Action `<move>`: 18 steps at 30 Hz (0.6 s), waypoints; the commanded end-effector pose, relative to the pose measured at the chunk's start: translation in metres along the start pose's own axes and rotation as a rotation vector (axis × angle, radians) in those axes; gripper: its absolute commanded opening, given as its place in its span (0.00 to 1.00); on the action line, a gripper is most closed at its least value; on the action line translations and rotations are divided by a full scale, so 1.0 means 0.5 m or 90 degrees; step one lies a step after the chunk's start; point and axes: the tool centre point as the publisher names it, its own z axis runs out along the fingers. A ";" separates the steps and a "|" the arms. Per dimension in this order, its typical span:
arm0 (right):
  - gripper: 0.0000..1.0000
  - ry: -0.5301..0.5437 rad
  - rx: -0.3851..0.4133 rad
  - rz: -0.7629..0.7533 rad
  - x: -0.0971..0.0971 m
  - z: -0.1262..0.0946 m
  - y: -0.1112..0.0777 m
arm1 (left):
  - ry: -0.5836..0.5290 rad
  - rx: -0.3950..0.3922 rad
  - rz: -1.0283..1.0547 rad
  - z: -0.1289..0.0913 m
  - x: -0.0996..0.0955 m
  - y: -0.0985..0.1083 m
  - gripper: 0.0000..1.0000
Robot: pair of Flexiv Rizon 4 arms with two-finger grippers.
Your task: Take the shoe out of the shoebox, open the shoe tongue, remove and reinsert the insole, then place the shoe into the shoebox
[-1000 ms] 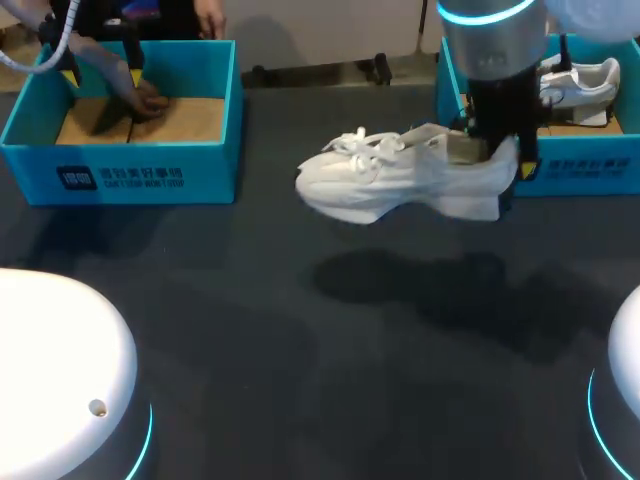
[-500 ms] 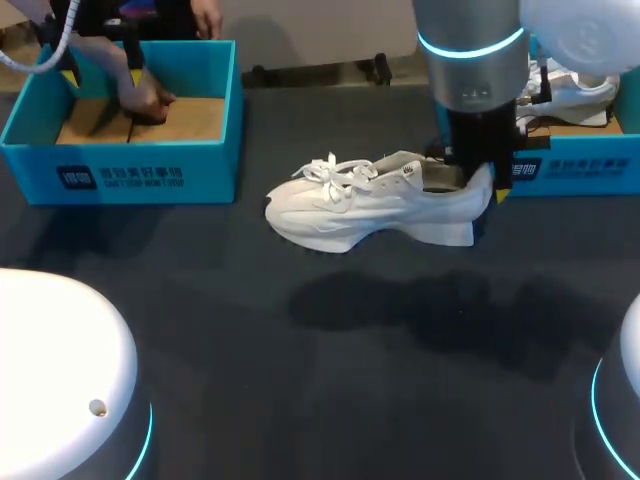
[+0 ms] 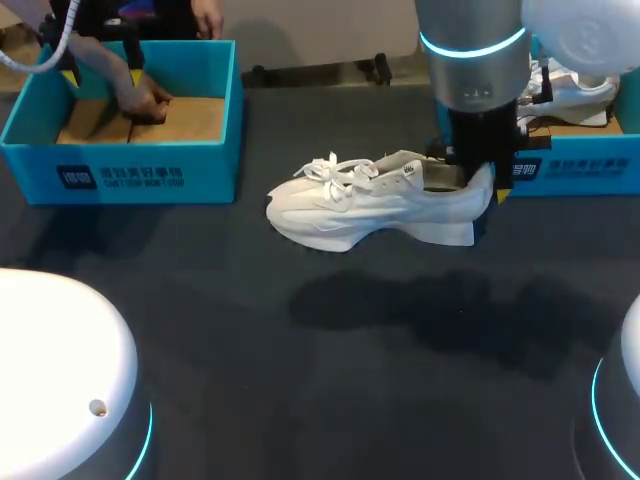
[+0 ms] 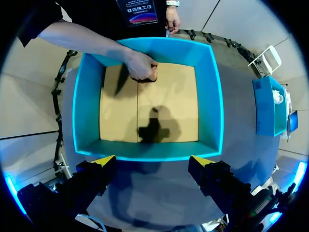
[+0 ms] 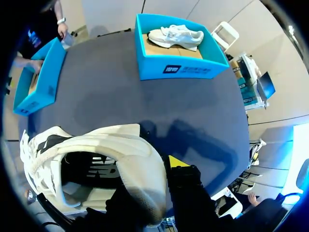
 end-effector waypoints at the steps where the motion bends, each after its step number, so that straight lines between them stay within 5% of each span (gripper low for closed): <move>1: 0.00 0.004 0.009 -0.001 -0.001 0.003 -0.003 | 0.000 0.000 0.000 -0.001 0.000 0.000 1.00; 14: 0.00 0.008 -0.001 0.048 0.049 0.095 -0.057 | 0.000 0.000 0.000 -0.001 0.000 0.000 1.00; 18: 0.00 0.007 -0.044 0.076 0.058 0.131 -0.053 | 0.000 0.000 0.000 -0.001 0.000 0.000 1.00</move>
